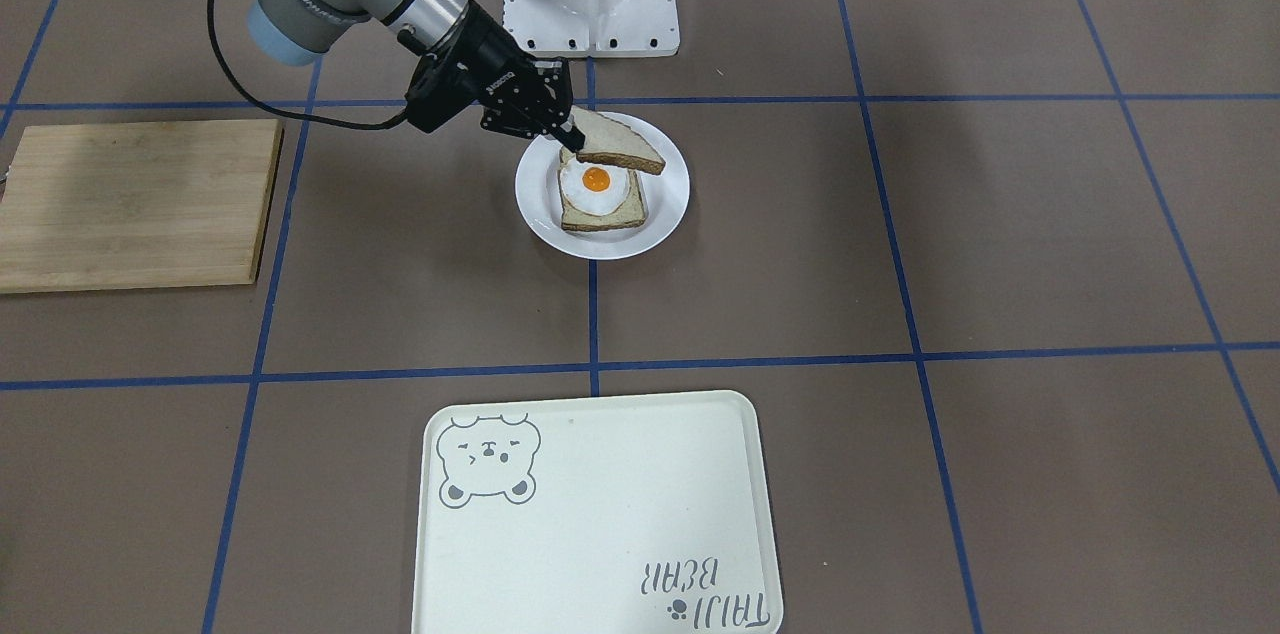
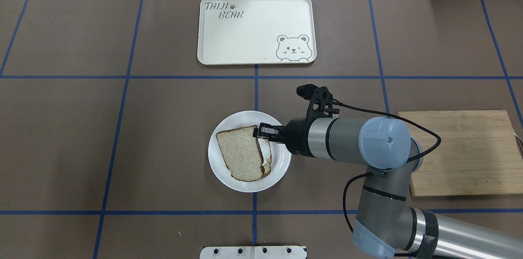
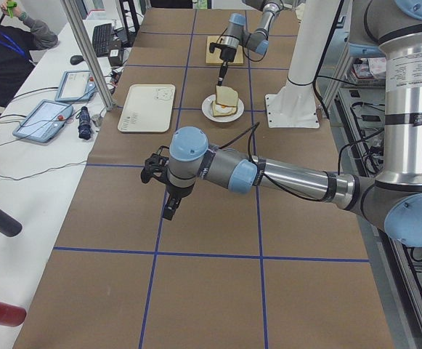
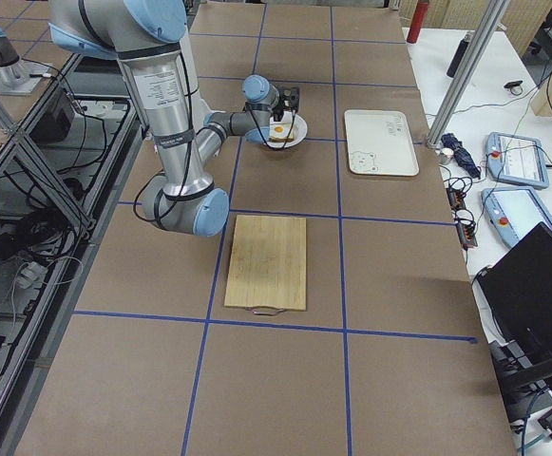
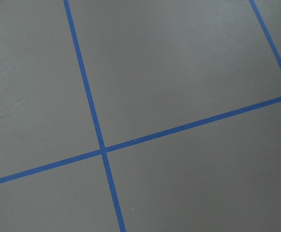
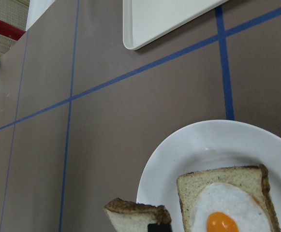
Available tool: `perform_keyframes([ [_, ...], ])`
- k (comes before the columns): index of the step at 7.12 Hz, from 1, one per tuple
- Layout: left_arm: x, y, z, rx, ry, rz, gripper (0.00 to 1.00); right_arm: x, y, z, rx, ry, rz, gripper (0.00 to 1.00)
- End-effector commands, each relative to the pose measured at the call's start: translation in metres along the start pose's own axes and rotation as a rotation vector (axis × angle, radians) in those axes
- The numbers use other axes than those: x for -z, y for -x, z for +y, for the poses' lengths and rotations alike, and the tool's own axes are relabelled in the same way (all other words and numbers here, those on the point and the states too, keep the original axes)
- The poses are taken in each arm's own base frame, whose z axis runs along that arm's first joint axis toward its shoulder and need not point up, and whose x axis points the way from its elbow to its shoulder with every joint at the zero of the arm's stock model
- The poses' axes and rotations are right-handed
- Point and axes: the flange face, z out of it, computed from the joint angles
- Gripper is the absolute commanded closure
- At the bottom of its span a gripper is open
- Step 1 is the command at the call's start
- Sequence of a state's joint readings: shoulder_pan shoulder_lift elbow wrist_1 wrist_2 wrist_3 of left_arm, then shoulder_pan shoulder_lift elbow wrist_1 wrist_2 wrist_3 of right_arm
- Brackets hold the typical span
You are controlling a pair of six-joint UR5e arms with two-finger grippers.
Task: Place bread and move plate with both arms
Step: 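Lower the bread onto the egg slice on the plate and open the right gripper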
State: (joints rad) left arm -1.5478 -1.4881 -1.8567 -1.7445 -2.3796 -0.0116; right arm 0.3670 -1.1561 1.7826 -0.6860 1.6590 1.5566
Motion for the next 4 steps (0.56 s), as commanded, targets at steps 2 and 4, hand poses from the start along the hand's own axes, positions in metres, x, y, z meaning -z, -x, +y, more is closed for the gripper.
perform_keyframes([
  [2, 0.0, 0.0, 0.0, 0.0, 0.0, 0.0, 0.02, -0.011, -0.012, 0.004, 0.061, -0.013, 0.031, 1.0],
  [4, 0.0, 0.0, 0.0, 0.0, 0.0, 0.0, 0.02, -0.017, -0.026, -0.017, 0.076, -0.044, 0.062, 1.0],
])
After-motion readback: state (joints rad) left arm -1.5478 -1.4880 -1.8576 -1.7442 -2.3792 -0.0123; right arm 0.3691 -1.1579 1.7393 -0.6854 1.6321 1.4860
